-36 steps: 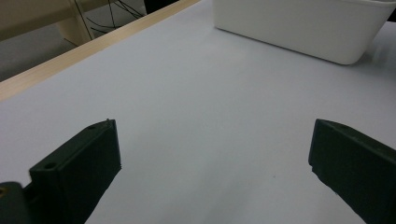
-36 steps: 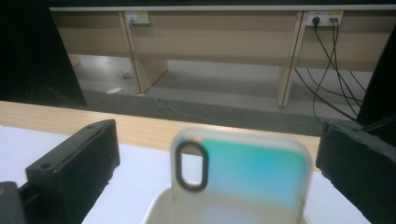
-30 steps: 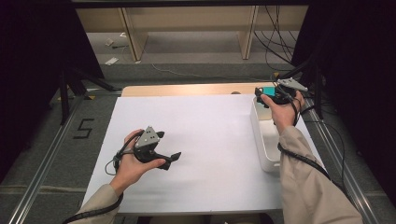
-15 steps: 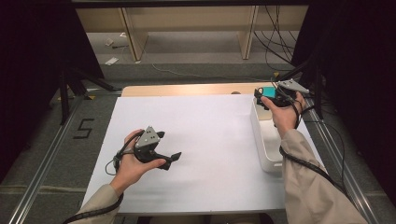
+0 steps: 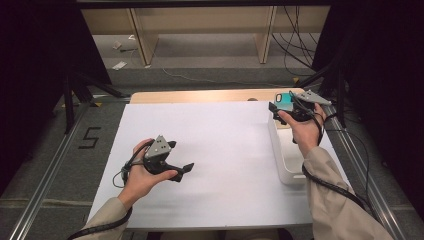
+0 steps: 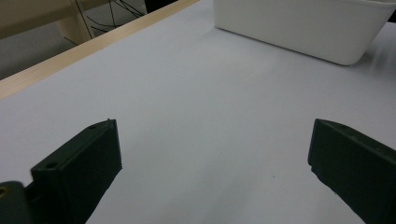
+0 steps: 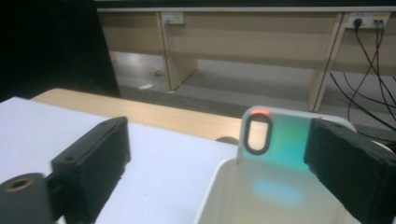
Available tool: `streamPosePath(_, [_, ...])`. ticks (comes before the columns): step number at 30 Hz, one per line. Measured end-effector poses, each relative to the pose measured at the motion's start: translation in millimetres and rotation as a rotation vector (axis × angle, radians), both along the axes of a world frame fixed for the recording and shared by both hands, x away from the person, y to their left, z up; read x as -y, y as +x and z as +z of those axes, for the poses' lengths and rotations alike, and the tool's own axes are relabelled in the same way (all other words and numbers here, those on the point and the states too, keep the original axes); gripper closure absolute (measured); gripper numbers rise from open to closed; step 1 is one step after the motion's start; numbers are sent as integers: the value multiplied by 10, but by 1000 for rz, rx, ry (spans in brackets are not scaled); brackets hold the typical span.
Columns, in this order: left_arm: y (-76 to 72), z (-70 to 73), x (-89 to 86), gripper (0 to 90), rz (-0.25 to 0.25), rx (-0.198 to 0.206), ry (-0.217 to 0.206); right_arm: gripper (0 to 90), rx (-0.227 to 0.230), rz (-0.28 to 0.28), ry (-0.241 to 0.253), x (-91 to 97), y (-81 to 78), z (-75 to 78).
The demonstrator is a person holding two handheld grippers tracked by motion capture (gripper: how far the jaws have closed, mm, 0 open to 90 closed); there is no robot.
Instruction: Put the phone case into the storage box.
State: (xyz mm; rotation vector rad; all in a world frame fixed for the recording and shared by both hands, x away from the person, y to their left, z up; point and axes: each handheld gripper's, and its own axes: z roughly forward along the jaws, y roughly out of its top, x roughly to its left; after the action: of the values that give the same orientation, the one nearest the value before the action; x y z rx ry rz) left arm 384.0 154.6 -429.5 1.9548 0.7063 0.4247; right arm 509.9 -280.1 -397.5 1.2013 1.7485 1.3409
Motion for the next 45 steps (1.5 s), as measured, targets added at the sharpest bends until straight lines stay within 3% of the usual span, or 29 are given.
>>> streamPosePath(18, [1,2,1,19,3,0,-1,94,-9,106,1,-77,-260,11])
streamPosePath(45, [0,10,-5,19,4,2,1,116,5,194,6,-127,-555,58])
